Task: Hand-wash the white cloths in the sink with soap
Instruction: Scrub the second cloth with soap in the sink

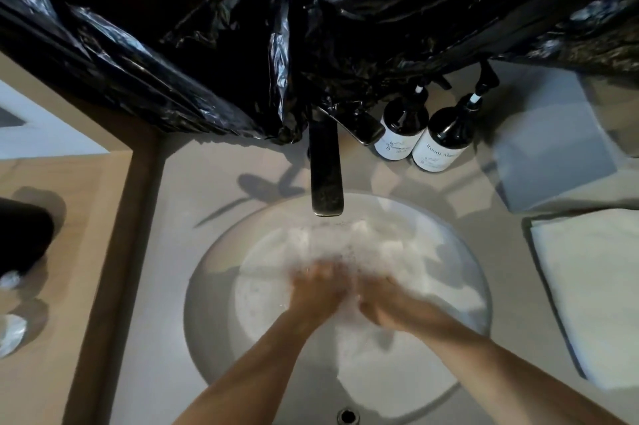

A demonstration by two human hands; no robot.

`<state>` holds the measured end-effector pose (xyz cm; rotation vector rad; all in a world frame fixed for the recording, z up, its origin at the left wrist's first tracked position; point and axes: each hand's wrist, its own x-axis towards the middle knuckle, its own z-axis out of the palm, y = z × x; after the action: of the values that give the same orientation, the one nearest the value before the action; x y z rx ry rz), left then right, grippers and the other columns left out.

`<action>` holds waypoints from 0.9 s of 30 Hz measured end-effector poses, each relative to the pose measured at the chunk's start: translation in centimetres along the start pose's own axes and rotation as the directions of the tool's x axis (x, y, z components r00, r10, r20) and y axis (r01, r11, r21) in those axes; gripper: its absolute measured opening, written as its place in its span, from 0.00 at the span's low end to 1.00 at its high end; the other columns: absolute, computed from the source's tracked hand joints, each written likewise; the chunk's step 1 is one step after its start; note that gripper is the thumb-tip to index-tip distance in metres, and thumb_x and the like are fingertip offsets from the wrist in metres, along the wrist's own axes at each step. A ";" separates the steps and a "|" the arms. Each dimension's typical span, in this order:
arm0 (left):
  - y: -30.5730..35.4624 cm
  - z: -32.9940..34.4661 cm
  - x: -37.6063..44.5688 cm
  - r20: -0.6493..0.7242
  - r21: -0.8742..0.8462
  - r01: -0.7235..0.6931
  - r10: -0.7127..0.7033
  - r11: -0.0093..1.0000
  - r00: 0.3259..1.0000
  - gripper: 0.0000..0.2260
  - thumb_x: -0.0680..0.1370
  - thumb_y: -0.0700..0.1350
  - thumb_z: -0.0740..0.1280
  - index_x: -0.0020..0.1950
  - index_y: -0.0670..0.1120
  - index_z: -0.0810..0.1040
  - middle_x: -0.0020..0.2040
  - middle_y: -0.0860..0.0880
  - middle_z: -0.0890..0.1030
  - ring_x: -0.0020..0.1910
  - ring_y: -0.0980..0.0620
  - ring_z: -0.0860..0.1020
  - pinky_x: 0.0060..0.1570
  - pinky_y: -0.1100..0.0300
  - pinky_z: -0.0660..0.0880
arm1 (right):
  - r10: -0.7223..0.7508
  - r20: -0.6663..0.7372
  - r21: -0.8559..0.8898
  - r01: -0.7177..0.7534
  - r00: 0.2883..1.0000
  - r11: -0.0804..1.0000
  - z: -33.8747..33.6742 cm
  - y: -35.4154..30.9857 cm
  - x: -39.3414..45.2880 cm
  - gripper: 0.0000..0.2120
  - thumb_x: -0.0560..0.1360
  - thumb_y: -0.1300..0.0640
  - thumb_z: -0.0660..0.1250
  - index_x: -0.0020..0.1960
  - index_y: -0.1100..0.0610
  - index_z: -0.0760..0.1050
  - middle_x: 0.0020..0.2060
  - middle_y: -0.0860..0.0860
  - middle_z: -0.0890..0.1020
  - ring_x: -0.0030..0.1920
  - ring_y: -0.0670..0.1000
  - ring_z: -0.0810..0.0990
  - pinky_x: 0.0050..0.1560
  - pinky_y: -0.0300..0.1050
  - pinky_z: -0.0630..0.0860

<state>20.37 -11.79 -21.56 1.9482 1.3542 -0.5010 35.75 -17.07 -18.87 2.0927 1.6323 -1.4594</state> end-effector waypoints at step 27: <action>3.3 -14.6 -14.6 -0.357 -0.903 -0.357 0.044 0.238 0.933 0.16 0.81 0.44 0.61 0.39 0.52 0.84 0.32 0.56 0.83 0.36 0.61 0.82 0.39 0.66 0.77 | -0.234 -0.198 0.378 0.294 0.952 0.878 2.5 -5.1 -1.8 0.60 0.54 0.38 0.81 0.77 0.43 0.51 0.69 0.39 0.65 0.71 0.49 0.65 0.70 0.46 0.65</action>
<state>16.82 -11.29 -0.97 1.0419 1.0554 0.6910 30.28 -17.64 -16.64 2.3017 1.8671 -1.9172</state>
